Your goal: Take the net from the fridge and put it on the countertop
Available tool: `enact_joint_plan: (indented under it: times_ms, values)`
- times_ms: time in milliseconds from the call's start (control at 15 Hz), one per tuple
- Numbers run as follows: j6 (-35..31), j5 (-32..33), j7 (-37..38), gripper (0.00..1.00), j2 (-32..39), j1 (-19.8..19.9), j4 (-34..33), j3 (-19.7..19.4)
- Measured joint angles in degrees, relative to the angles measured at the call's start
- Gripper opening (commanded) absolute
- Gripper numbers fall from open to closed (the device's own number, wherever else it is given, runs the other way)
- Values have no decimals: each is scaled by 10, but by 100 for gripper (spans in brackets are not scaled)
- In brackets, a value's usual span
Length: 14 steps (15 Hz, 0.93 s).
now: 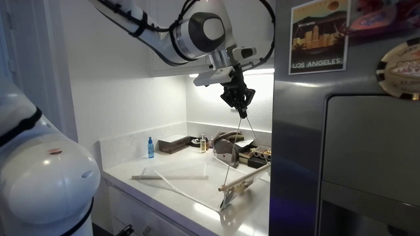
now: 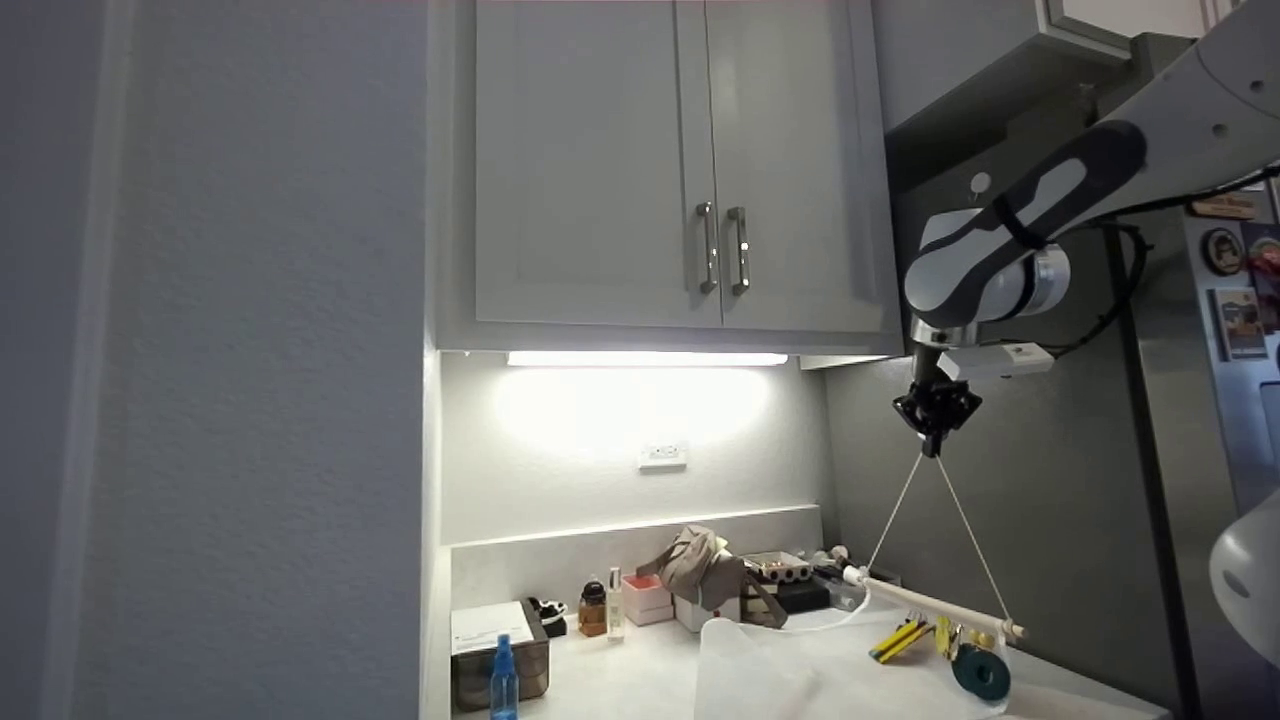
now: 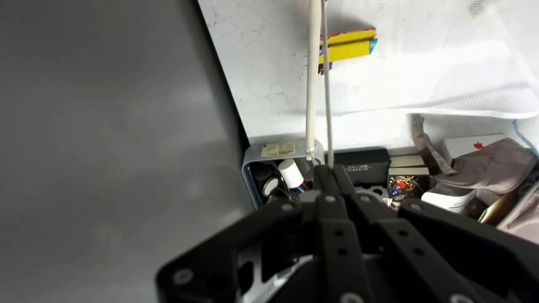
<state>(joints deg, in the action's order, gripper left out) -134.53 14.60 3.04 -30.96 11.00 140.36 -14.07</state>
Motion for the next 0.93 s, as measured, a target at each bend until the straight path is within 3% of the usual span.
enact_joint_plan:
  times_ms: [133,200,267,933]
  values:
    - [0,-8,-18,0,2,2,12,-8]
    - [-1,-8,-21,26,4,4,16,-9]
    - [-1,-9,-24,27,6,7,20,-10]
    - [-1,-9,-27,99,7,11,21,17]
